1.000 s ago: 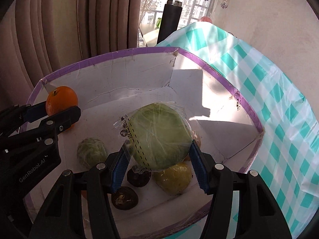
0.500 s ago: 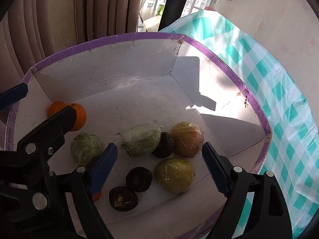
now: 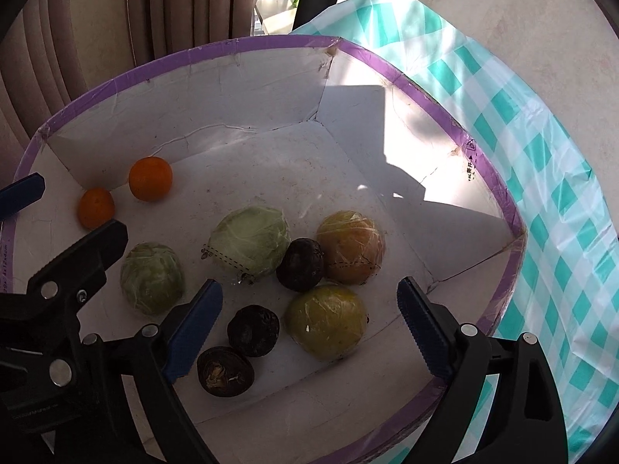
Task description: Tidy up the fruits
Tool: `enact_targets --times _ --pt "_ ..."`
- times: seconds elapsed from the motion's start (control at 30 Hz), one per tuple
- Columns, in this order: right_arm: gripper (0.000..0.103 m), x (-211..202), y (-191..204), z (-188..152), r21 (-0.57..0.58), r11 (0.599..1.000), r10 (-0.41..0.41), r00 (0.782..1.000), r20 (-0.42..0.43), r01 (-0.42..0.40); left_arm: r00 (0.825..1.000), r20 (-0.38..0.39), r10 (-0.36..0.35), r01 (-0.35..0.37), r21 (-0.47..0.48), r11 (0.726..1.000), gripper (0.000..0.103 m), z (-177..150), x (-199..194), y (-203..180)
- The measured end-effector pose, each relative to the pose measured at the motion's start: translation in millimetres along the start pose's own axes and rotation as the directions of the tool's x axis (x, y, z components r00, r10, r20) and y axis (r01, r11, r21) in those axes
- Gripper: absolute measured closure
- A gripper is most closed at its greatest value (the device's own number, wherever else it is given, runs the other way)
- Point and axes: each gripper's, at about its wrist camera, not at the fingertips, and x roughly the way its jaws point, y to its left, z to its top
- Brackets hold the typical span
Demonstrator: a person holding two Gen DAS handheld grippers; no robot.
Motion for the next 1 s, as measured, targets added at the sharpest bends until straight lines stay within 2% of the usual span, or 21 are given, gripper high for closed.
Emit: enact_targets --times 1.0 --pt "0.012 0.9 5.2 -0.7 -0.015 1.000 -0.027 1.000 0.013 0.027 1.000 0.004 0.006 -0.006 0.006 1.000 0.002 -2.2 1.9 -1.7"
